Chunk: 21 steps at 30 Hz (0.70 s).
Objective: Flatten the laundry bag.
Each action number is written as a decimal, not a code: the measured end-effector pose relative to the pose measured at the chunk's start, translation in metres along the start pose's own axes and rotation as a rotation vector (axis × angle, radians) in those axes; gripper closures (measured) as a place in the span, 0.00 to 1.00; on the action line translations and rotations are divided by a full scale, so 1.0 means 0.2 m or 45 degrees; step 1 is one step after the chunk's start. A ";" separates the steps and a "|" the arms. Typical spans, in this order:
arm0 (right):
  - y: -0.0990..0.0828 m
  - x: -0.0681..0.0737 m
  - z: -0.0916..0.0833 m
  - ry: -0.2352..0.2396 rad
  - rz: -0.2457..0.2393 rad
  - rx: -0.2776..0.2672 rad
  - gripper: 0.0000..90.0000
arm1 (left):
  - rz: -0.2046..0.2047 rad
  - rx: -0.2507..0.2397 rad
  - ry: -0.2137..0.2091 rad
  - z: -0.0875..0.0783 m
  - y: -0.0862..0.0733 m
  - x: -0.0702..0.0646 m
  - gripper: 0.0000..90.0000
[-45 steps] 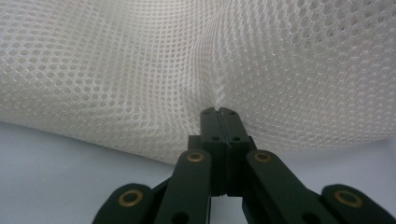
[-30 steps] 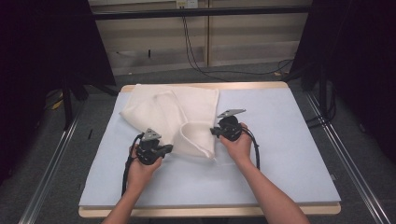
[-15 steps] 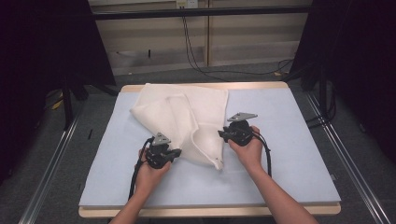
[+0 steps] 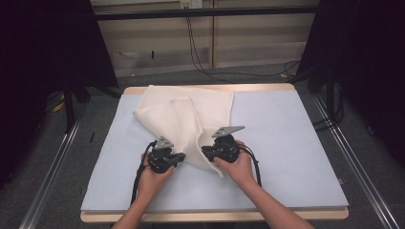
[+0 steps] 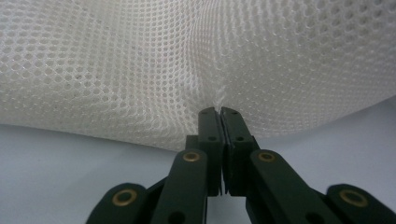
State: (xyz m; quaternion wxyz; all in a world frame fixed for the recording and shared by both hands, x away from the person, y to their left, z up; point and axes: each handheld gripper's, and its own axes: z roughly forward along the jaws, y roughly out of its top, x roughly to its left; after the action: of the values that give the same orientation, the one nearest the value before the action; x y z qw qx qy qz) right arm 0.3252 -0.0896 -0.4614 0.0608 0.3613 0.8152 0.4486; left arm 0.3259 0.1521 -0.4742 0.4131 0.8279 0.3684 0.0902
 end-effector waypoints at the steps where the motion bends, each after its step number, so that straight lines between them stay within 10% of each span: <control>1: -0.01 0.01 0.01 0.003 -0.015 0.011 0.83 | -0.005 -0.009 0.005 -0.01 0.00 0.01 0.94; 11: -0.06 0.07 0.03 0.031 -0.084 0.047 0.85 | -0.131 -0.094 0.163 -0.10 0.06 0.22 0.55; 21: -0.08 0.08 0.05 0.034 -0.098 0.071 0.85 | -0.058 -0.059 0.265 0.02 0.22 0.34 0.30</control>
State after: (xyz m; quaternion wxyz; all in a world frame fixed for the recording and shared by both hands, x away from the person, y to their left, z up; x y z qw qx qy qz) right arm 0.3091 -0.0785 -0.4763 0.0570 0.3253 0.8414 0.4277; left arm 0.4000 0.1794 -0.4556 0.3938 0.7957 0.4257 0.1748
